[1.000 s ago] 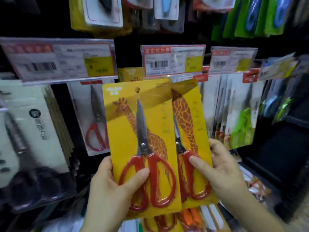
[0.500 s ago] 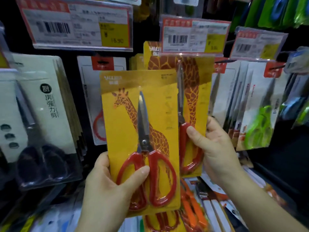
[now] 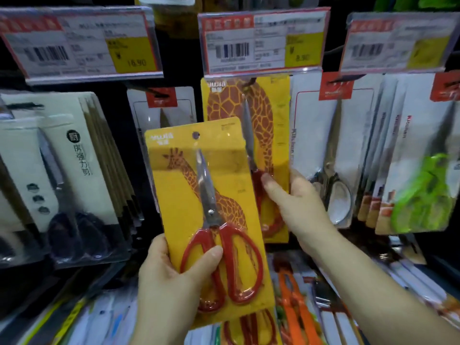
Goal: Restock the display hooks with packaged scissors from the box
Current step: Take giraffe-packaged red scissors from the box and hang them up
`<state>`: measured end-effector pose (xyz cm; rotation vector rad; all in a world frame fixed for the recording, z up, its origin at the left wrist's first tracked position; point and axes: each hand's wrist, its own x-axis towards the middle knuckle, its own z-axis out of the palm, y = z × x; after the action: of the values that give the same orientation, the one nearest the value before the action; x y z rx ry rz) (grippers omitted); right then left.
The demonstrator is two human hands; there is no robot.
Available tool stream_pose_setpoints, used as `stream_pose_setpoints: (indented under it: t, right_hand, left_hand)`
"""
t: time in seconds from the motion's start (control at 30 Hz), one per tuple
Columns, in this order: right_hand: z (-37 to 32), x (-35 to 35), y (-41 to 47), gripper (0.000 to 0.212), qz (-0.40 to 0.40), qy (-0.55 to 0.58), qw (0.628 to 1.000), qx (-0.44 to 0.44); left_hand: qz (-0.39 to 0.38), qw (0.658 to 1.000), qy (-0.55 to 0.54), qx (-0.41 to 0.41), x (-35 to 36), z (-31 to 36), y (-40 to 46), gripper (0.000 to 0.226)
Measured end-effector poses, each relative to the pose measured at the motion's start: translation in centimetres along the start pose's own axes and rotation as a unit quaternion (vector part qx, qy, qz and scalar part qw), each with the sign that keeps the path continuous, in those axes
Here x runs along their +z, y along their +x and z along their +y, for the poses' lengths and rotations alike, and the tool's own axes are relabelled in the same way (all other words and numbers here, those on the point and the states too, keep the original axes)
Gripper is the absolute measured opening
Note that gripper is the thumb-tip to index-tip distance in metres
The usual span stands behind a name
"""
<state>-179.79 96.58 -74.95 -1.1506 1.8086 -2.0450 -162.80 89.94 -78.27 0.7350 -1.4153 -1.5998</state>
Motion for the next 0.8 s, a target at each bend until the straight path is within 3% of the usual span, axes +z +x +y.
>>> stream_pose_setpoints:
  t: [0.03,0.13,0.27,0.47,0.6,0.7,0.8]
  right_hand:
    - [0.0,0.2,-0.4,0.022,0.003,-0.047,0.999,0.003]
    - [-0.2,0.3,-3.9,0.066,0.024,-0.106,0.993,0.049]
    - [-1.2,0.9,-8.8,0.057,-0.032,0.015,0.997,0.069]
    - [-2.4,1.1,-7.9,0.064,0.086,0.067,0.993,-0.055]
    - [-4.1,0.6,-5.7,0.066,0.088,0.065,0.989,-0.104]
    - [-4.2,0.4,-4.7,0.061,0.065,0.042,0.991,-0.11]
    - [-3.7,0.0,-5.0,0.069,0.058,0.024,0.994,-0.095]
  left_hand:
    - [-0.003,1.0,0.009,0.004,-0.1,-0.5,-0.1,0.045]
    - [-0.025,0.999,0.025,0.002,-0.5,-1.7,-0.6,0.056]
    - [-0.063,0.995,0.04,0.06,0.2,-2.1,-1.1,0.07]
    - [-0.123,0.972,0.077,0.184,2.3,0.8,-0.4,0.101]
    - [-0.138,0.96,0.088,0.226,3.4,2.9,1.1,0.098]
    - [-0.131,0.964,0.082,0.218,3.7,3.3,1.9,0.097]
    - [-0.141,0.967,0.07,0.199,4.0,3.0,1.4,0.095]
